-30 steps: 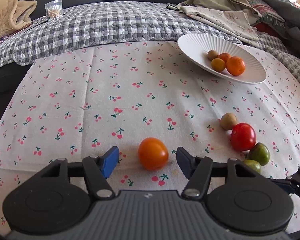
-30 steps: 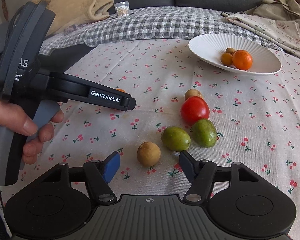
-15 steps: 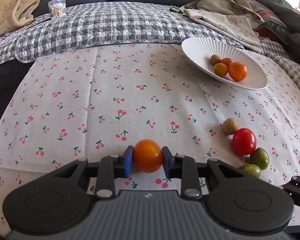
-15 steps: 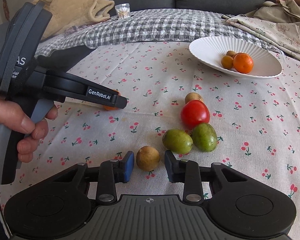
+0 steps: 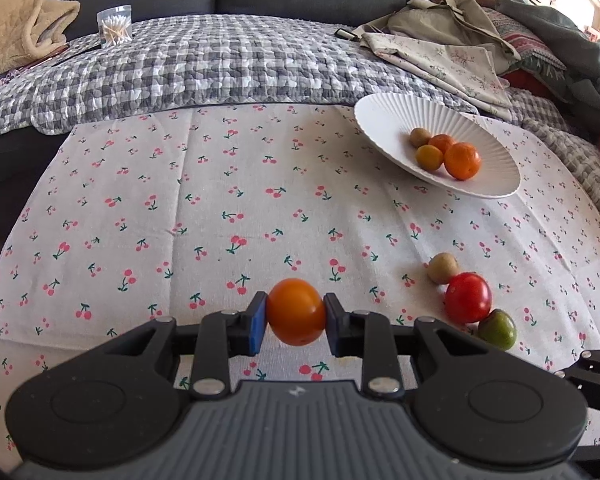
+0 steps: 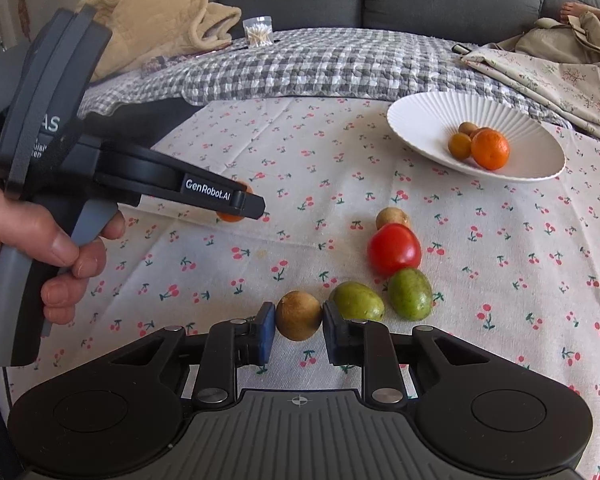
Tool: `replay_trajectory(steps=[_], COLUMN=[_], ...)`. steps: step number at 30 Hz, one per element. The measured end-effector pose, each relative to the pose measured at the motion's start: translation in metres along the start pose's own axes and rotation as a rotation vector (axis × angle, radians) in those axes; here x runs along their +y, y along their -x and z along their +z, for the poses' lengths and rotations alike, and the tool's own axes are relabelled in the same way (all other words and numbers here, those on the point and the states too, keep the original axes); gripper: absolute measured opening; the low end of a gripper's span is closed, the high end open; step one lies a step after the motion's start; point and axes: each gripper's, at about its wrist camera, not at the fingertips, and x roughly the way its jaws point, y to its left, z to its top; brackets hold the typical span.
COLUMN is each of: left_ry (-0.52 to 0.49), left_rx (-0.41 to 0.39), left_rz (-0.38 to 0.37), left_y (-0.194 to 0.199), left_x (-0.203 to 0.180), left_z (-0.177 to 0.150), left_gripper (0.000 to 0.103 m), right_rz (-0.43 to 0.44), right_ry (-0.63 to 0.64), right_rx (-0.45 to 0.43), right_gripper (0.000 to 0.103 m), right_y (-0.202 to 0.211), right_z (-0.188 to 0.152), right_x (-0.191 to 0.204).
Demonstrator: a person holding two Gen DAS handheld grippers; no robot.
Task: Organize fruits
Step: 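Carry the tomato and kiwi in both tools over the white bowl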
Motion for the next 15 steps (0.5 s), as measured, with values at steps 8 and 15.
replay_trajectory(steps=[8, 15], left_ry=[0.017, 0.006], left_rx=[-0.051, -0.051], left_rz=[-0.024, -0.018], left_y=[0.016, 0.012], left_x=[-0.004, -0.012], left_z=[0.013, 0.018], left_gripper=[0.028, 0.028], right_rz=[-0.005, -0.028], right_ry=[-0.071, -0.097], right_rx=[-0.079, -0.120], right_gripper=[0.023, 0.023], right_y=[0.029, 0.044], right_z=[0.024, 0.040], right_x=[-0.029, -0.052])
